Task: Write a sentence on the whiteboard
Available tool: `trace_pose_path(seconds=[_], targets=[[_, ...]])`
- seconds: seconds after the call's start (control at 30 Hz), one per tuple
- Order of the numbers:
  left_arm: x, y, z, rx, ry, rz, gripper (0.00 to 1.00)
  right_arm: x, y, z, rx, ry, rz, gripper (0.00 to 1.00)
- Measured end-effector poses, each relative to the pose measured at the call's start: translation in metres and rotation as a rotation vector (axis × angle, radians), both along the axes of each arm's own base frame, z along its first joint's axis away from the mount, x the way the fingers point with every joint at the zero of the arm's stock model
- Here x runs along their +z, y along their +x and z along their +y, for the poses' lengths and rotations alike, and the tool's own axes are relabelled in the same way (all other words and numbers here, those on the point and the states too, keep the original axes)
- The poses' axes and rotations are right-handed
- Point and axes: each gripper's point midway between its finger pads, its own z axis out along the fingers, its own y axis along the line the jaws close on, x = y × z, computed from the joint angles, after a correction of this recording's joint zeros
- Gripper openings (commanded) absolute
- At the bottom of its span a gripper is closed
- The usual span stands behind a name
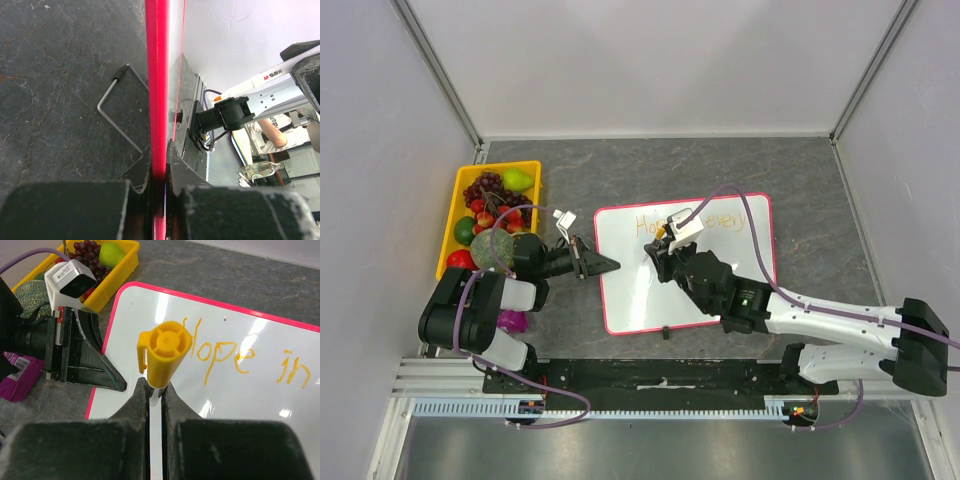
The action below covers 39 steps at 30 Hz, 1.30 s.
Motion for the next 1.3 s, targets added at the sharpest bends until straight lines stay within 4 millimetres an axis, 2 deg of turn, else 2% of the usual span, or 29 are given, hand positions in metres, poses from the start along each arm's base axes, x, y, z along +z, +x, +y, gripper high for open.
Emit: trace_pose_path(seconds=[0.27, 0.43, 0.57, 0.93, 1.3], targets=[[0.0, 0.0, 0.0, -0.001, 0.0, -0.001, 0.02, 0.001, 0.008, 0.007, -0.019, 0.017, -0.036, 0.0], [0.0, 0.0, 0.0, -0.001, 0.0, -0.001, 0.02, -0.011, 0.014, 0.012, -0.024, -0.011, -0.032, 0.0], [0.0, 0.0, 0.0, -0.001, 0.0, -0.001, 0.02, -0.017, 0.021, 0.01, -0.039, -0.024, -0.025, 0.0], [0.0, 0.0, 0.0, -0.001, 0.0, 0.0, 0.02, -0.013, 0.037, 0.005, -0.065, 0.014, -0.029, 0.0], [-0.001, 0.001, 0.0, 0.0, 0.001, 0.005, 0.02, -0.022, 0.04, 0.009, -0.051, 0.013, -0.01, 0.0]])
